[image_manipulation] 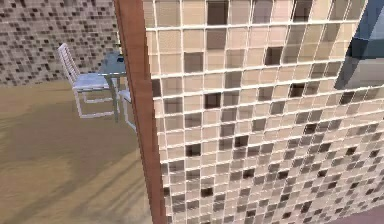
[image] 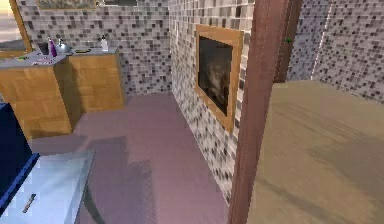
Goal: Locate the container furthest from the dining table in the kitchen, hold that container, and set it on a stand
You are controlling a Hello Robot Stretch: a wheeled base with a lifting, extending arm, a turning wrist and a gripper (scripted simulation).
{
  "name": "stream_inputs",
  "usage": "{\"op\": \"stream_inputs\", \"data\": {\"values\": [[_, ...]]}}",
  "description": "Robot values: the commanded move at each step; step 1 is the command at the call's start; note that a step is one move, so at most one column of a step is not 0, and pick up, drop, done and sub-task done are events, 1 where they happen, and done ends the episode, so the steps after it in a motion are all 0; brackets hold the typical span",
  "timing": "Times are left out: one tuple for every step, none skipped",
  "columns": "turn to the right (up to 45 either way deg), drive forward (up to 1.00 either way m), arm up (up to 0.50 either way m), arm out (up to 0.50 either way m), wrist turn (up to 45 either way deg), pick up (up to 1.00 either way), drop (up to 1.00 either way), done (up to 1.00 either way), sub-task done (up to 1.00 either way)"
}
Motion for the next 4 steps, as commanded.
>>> {"op": "stream_inputs", "data": {"values": [[-3.0, 0.0, 0.0, 0.0, 0.0, 0.0, 0.0, 0.0, 0.0], [0.0, 1.0, 0.0, 0.0, 0.0, 0.0, 0.0, 0.0, 0.0], [0.0, 0.35, 0.0, 0.0, 0.0, 0.0, 0.0, 0.0, 0.0], [-45.0, 0.0, 0.0, 0.0, 0.0, 0.0, 0.0, 0.0, 0.0]]}}
